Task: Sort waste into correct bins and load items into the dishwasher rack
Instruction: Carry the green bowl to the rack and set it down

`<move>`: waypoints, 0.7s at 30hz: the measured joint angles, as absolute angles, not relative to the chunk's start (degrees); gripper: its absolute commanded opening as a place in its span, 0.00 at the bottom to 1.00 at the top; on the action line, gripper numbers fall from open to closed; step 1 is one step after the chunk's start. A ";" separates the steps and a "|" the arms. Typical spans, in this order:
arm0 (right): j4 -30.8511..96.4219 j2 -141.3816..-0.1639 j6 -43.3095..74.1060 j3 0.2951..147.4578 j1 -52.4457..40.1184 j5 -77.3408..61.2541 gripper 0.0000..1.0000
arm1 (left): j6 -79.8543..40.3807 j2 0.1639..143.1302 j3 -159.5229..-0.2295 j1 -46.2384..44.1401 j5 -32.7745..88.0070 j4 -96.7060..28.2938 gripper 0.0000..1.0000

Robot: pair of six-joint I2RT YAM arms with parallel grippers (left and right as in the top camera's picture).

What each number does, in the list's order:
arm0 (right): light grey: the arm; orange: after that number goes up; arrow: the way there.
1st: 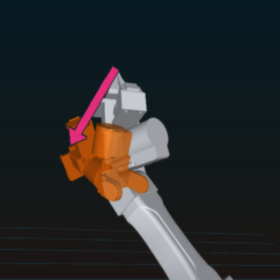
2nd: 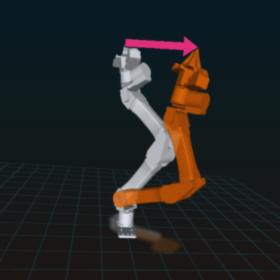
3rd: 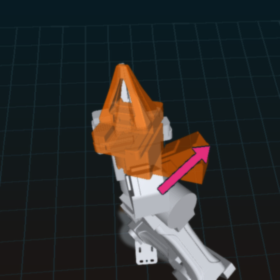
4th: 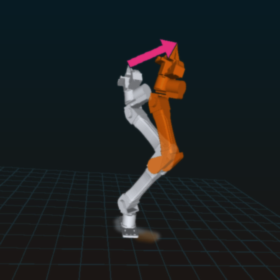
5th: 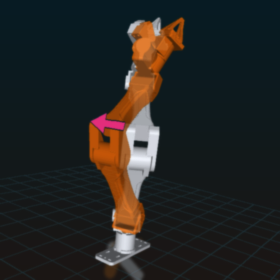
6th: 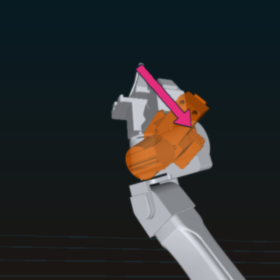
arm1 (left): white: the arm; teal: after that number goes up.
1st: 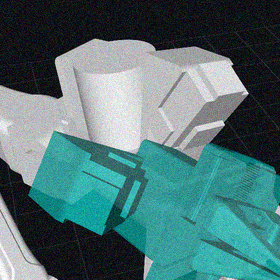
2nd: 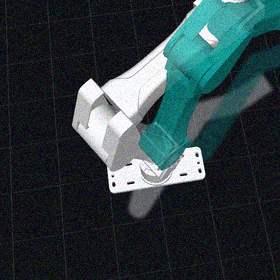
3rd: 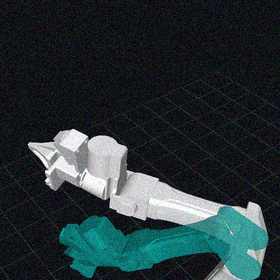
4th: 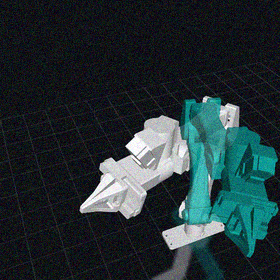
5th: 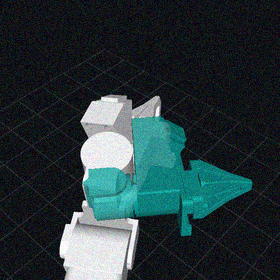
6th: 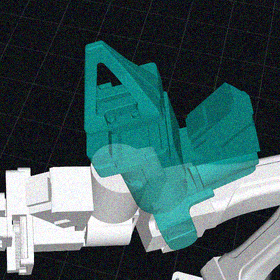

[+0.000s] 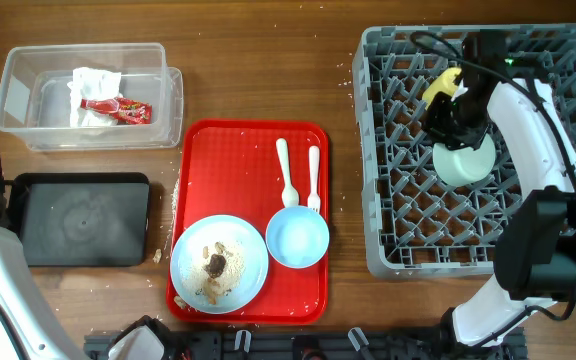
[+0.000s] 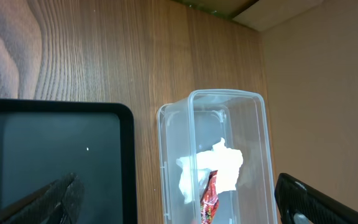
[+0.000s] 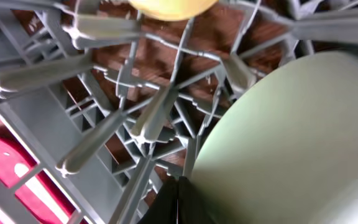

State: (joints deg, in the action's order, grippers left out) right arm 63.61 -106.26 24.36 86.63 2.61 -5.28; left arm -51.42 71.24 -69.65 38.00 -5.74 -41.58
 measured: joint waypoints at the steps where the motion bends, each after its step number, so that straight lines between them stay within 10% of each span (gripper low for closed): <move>1: 63.83 -106.17 24.21 86.83 2.61 -5.04 0.05 | -51.40 71.24 -69.65 38.00 -5.74 -41.58 1.00; 21: 59.57 -104.22 23.79 84.77 2.76 -1.45 0.04 | -51.40 71.24 -69.65 38.00 -5.74 -41.58 1.00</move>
